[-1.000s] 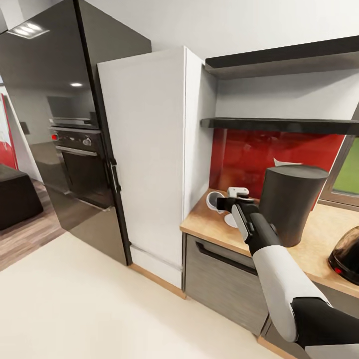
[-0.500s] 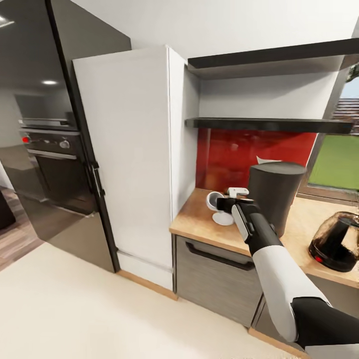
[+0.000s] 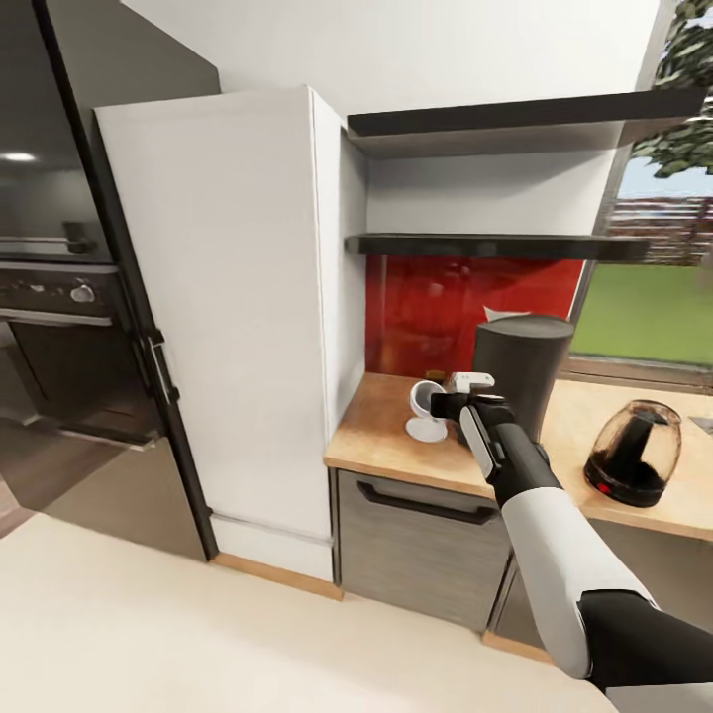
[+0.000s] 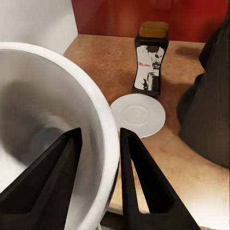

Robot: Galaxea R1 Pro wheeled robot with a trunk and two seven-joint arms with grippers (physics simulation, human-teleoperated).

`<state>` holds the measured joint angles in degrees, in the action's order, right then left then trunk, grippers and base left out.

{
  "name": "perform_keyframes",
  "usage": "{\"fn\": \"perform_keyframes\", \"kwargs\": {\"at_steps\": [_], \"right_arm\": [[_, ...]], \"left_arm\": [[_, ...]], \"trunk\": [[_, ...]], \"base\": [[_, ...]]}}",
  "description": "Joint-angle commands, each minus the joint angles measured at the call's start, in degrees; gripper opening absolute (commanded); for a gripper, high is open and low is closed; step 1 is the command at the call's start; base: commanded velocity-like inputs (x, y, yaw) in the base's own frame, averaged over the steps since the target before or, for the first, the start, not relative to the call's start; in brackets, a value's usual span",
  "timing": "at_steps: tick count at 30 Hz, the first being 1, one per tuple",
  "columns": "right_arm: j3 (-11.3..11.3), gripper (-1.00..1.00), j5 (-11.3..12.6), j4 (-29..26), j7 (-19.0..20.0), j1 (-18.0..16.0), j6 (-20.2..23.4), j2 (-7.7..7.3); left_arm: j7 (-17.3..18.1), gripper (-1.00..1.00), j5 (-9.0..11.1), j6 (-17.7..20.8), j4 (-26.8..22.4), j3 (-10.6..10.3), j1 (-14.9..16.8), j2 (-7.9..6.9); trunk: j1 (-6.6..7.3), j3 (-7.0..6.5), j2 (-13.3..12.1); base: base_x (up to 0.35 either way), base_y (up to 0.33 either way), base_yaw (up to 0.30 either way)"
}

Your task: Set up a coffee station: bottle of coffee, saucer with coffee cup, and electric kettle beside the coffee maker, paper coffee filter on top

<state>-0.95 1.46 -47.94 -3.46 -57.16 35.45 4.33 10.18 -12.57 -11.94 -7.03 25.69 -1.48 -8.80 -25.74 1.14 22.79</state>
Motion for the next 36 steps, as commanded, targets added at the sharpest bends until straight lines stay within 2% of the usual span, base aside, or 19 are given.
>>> {"fn": "perform_keyframes", "kwargs": {"at_steps": [1, 6, 18, 28, 36], "right_arm": [[-0.11, -1.00, 0.21, -0.04, -0.15, -0.06, 0.24, 0.06], [-0.11, -1.00, 0.21, -0.04, -0.15, -0.06, 0.24, 0.06], [-0.11, -1.00, 0.21, -0.04, -0.15, -0.06, 0.18, 0.06], [-0.11, -1.00, 0.21, -0.04, -0.15, -0.06, 0.15, 0.07], [-0.11, -1.00, 0.21, -0.04, -0.15, -0.06, 0.15, 0.06]], "left_arm": [[0.28, 1.00, -0.52, -0.10, -0.09, 0.50, -0.01, 0.01], [0.23, 1.00, -0.52, -0.10, -0.09, 0.50, -0.01, 0.01], [0.28, 1.00, -0.52, -0.10, -0.09, 0.50, -0.01, 0.01], [0.28, 1.00, -0.52, -0.10, -0.10, 0.50, -0.01, 0.01], [0.22, 1.00, -0.52, -0.10, -0.09, 0.50, -0.03, -0.05]], "trunk": [[-0.04, 0.12, 0.12], [-0.04, 0.12, 0.12], [-0.04, 0.12, 0.12], [-0.04, 0.12, 0.12], [-0.04, 0.12, 0.12]], "base": [[0.000, 0.038, -0.265], [0.000, 0.118, -0.265], [0.000, 0.296, -0.258], [0.018, 0.304, -0.031], [0.150, 0.298, -0.027]]}}
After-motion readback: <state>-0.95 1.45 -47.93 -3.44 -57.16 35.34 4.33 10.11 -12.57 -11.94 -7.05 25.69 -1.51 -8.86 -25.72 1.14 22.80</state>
